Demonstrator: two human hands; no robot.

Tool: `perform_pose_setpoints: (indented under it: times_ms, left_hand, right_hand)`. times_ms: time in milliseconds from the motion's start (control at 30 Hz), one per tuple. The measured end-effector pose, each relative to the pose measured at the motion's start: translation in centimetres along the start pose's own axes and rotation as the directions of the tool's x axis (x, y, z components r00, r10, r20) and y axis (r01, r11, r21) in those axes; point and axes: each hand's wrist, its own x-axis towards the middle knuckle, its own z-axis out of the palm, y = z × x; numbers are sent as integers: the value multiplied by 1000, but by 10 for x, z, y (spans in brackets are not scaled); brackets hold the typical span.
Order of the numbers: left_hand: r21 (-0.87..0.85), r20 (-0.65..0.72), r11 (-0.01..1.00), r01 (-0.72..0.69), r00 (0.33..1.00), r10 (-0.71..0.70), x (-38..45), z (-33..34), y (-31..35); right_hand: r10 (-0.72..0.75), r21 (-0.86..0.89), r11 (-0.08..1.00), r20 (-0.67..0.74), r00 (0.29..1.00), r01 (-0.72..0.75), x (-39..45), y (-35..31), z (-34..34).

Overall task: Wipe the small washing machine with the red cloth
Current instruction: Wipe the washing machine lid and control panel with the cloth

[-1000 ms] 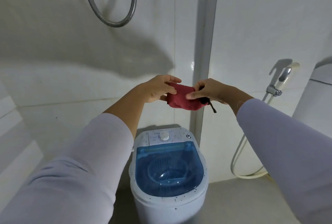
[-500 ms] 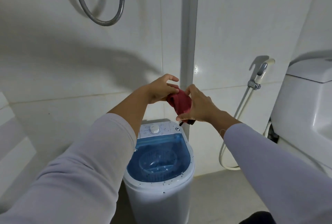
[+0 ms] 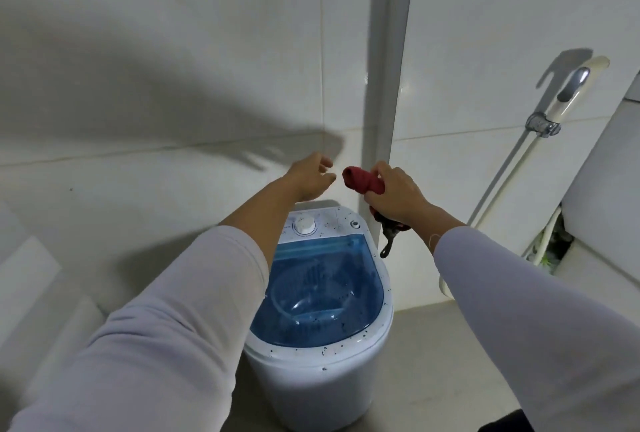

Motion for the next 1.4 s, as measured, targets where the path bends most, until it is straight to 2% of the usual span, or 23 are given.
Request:
perform_pose_setpoints:
  times_ms: [67, 200, 367, 533, 667, 800, 1400]
  left_hand:
    - [181, 48, 983, 32, 998, -41, 6, 4, -30]
    - [342, 97, 928, 147, 977, -190, 17, 13, -69]
    - [420, 135, 899, 123, 971, -196, 26, 24, -85]
    - [549, 172, 832, 76, 964, -201, 29, 31, -86]
    - [572, 201, 816, 82, 951, -237, 33, 28, -86]
    - [581, 228, 809, 88, 937, -266, 36, 26, -88]
    - [557, 199, 825, 95, 949, -243, 39, 25, -90]
  right_hand:
    - [62, -52, 997, 34, 998, -60, 12, 7, 8]
    - [136, -124, 984, 35, 990, -130, 33, 11, 26]
    - [155, -135, 979, -5, 988, -154, 49, 9, 51]
    - [141, -260, 959, 94, 985, -113, 61, 8, 69]
    - [163, -443, 894, 183, 970, -67, 65, 6, 78]
    - [167, -532, 847, 230, 959, -20, 67, 7, 87]
    - [144, -569, 821, 275, 951, 41, 58, 4, 81]
